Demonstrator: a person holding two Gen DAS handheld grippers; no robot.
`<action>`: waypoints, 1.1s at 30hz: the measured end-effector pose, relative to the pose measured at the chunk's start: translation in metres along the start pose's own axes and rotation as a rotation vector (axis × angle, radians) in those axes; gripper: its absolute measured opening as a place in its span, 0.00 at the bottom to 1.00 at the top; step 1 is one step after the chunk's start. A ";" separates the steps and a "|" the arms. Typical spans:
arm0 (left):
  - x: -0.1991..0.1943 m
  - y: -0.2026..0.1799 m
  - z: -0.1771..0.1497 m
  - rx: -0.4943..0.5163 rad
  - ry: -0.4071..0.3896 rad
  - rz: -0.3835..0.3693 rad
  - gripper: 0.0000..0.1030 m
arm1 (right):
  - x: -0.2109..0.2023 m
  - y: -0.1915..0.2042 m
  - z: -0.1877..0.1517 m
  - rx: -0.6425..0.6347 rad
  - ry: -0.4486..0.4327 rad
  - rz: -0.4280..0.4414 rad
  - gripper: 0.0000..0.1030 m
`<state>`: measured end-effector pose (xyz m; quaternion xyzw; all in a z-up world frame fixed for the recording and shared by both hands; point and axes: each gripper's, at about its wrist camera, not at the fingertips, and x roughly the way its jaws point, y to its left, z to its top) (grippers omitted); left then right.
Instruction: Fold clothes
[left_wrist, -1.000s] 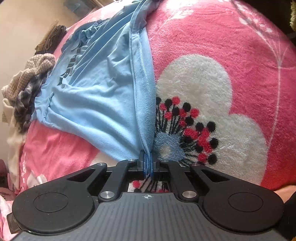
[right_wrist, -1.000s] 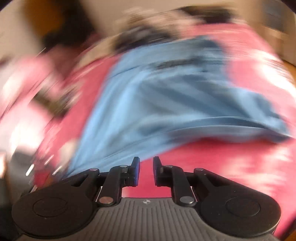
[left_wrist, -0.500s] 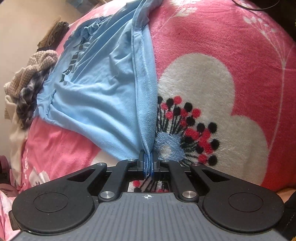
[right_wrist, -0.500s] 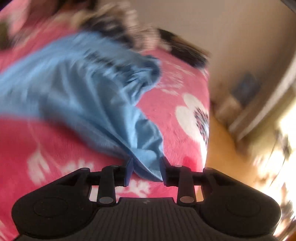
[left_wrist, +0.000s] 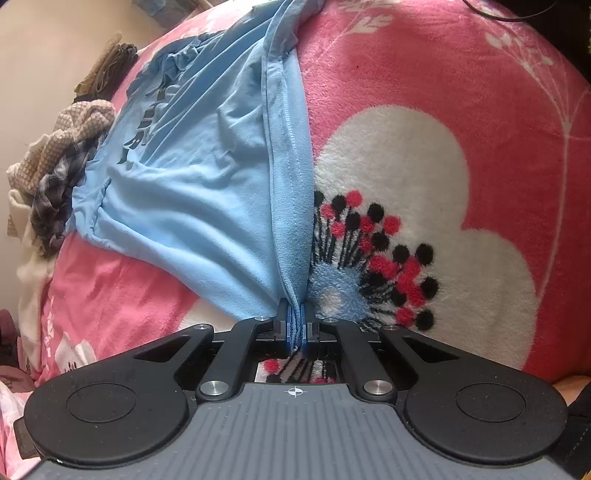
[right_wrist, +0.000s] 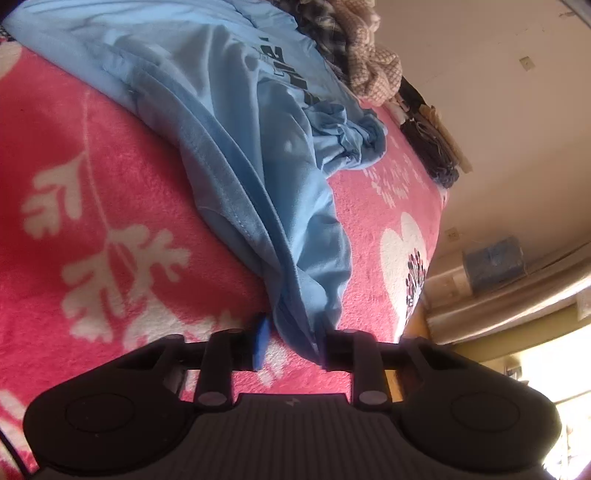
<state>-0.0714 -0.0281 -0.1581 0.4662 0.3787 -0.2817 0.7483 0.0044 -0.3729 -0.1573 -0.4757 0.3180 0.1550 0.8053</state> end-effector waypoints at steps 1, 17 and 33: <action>0.000 0.000 0.000 0.001 -0.002 0.001 0.03 | 0.002 -0.002 0.001 0.010 0.002 0.000 0.11; -0.016 0.009 -0.020 0.069 -0.038 0.033 0.02 | -0.068 -0.032 -0.004 0.131 -0.026 -0.005 0.00; -0.023 0.023 -0.037 0.139 -0.018 0.054 0.01 | -0.121 -0.005 -0.019 0.139 -0.013 0.142 0.00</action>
